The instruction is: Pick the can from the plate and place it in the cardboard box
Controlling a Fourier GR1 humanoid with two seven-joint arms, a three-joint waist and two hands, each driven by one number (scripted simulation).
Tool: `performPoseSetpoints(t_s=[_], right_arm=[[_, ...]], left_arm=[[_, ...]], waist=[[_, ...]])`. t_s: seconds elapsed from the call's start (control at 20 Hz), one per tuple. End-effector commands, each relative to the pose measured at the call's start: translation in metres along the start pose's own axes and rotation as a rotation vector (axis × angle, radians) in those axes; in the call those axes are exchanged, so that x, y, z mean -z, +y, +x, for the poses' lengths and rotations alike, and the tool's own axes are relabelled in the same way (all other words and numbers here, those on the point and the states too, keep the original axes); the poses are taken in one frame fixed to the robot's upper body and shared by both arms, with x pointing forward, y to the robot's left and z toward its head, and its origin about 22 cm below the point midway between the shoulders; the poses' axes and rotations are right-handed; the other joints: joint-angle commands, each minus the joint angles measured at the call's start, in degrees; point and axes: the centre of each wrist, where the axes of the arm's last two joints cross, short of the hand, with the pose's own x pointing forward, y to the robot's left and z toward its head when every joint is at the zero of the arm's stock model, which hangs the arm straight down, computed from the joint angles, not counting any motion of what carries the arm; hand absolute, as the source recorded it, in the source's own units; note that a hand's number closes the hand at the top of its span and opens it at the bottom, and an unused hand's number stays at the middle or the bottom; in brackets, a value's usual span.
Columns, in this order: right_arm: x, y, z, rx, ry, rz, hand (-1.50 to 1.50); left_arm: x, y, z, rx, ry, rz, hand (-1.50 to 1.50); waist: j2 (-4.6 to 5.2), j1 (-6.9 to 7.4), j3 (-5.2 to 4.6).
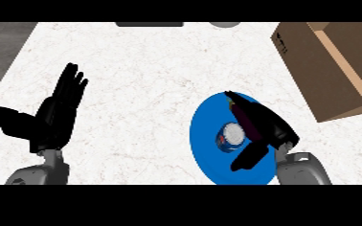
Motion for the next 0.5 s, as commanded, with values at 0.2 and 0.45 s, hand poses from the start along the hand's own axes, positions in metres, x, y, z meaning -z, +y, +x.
performPoseSetpoints(t_s=[0.2,0.45], right_arm=[[0.005,0.020,-0.001,-0.020,-0.020,-0.004,-1.50],[0.008,0.026,-0.008,-0.009,-0.026,-0.025,-1.50]], left_arm=[[0.001,-0.001,0.013,0.012,-0.005,-0.005,0.00],[-0.015,0.025,0.004,-0.002,0.001,-0.005,0.00]], waist=[[-0.02,0.01,0.00],[-0.03,0.09,-0.01]])
